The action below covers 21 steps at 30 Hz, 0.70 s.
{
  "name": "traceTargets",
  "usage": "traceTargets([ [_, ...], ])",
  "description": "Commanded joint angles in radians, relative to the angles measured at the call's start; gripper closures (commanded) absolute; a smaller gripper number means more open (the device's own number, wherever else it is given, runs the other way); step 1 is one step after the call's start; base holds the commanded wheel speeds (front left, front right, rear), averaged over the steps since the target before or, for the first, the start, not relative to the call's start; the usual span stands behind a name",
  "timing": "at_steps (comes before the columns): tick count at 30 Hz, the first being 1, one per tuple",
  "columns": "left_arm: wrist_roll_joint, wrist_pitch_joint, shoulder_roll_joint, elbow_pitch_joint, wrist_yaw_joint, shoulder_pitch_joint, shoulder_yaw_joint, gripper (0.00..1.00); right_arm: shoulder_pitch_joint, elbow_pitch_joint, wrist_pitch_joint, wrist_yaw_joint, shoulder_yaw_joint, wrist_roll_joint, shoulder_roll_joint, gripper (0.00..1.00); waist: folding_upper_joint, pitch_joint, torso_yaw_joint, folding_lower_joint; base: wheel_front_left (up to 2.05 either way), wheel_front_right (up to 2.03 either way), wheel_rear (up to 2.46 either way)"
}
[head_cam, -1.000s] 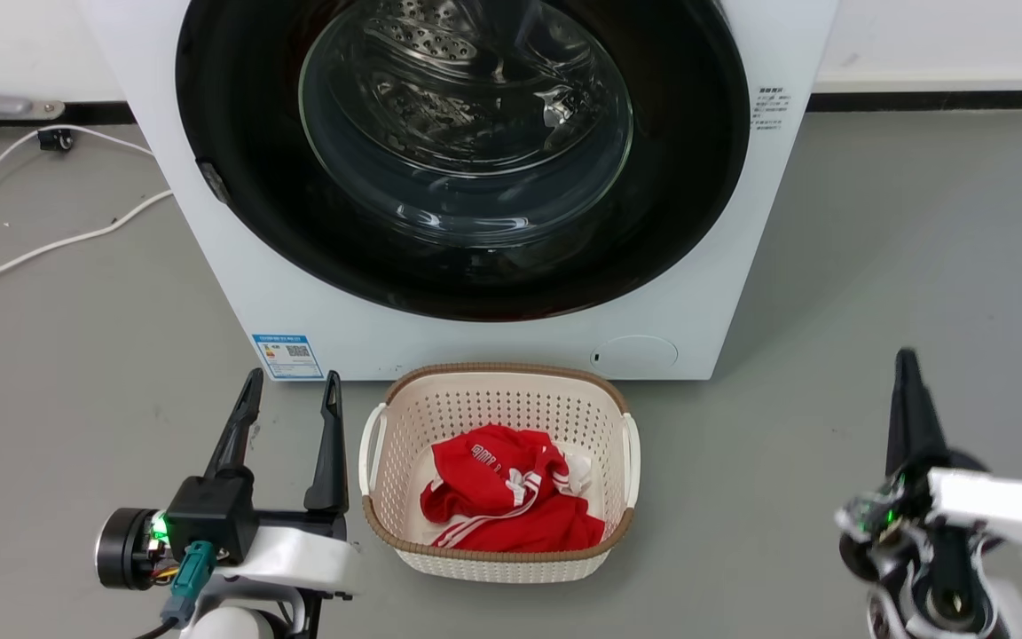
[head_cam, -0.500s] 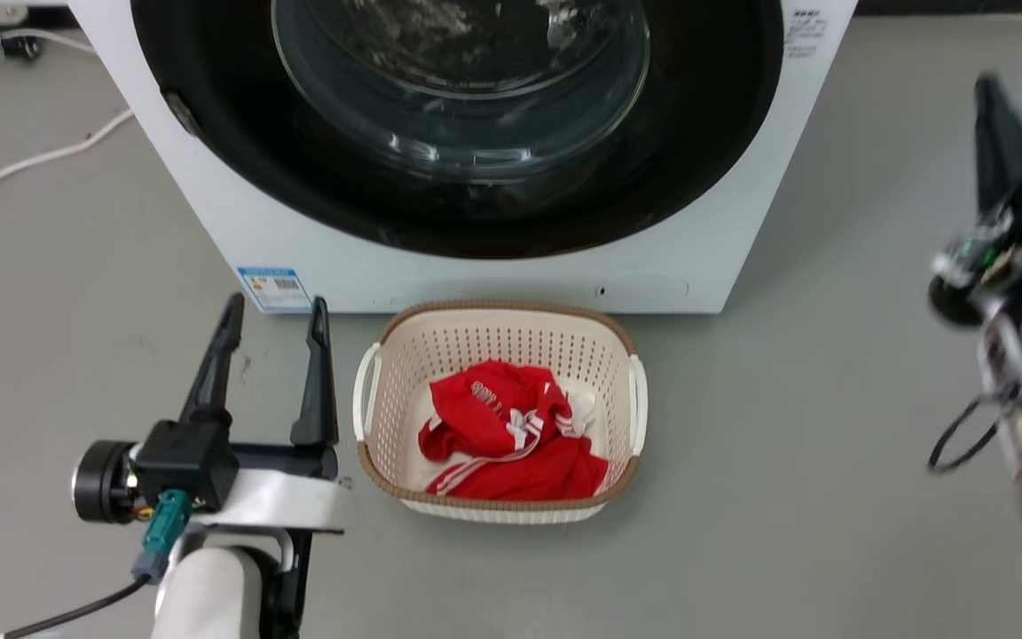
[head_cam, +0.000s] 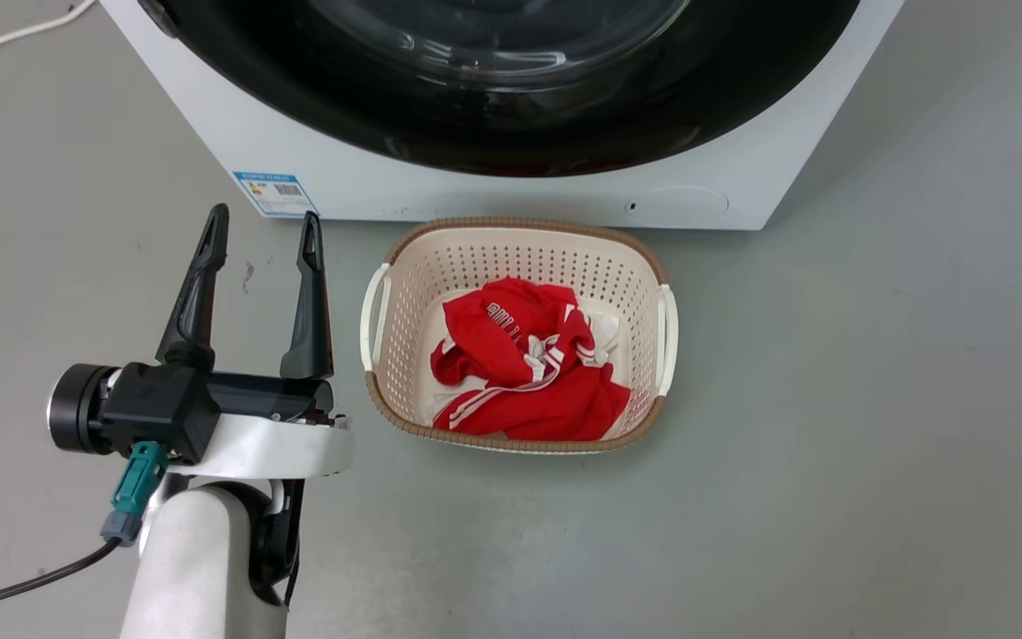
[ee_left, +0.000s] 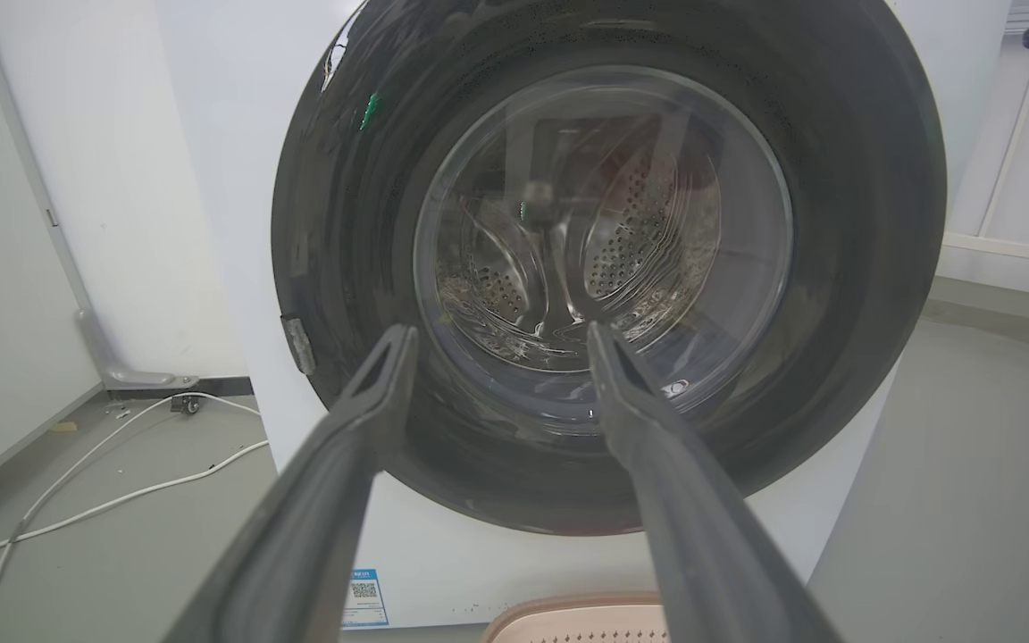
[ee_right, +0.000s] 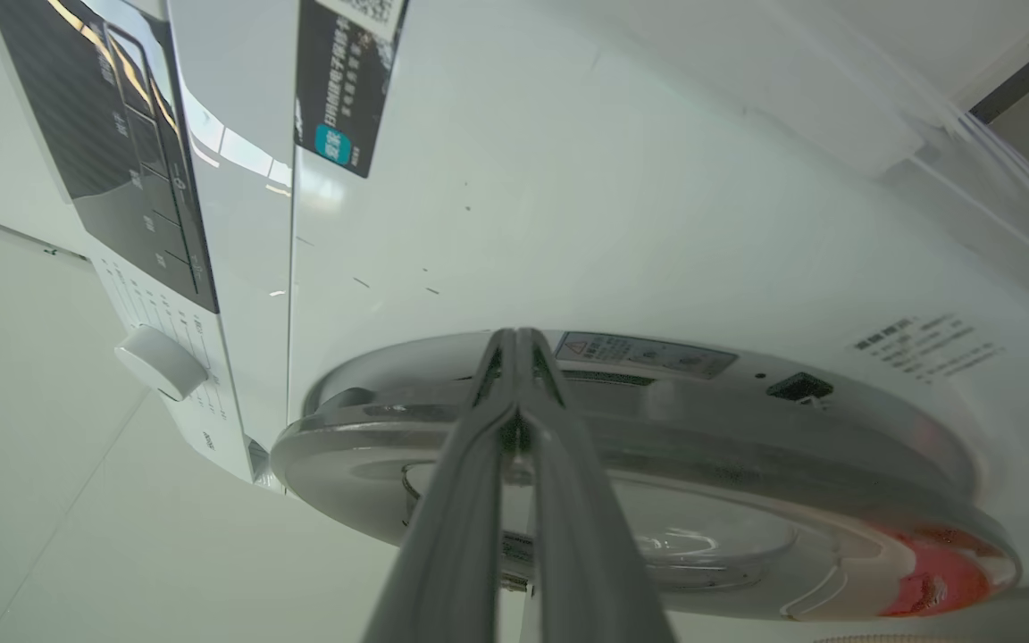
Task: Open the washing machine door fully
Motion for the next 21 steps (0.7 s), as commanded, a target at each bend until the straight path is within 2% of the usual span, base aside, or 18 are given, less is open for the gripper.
traceTargets([
  [1,0.002,-0.002,0.0,-0.007,-0.007,-0.015,0.004,0.0,-0.042,0.033,0.022,0.0,0.026,-0.025,0.006,1.0,0.0,0.019,0.006,-0.0001,0.0,0.0,0.0],
  [12,0.009,-0.002,-0.001,-0.028,-0.014,-0.051,0.005,0.0,-0.264,0.229,0.128,0.0,0.131,-0.12,0.074,1.0,0.0,0.102,0.017,-0.0001,0.0,0.0,0.0],
  [21,0.013,-0.002,-0.002,-0.029,-0.021,-0.074,-0.005,0.0,-0.301,0.272,0.208,0.0,0.145,-0.122,0.107,1.0,0.0,0.128,0.025,-0.0001,0.0,0.0,0.0],
])
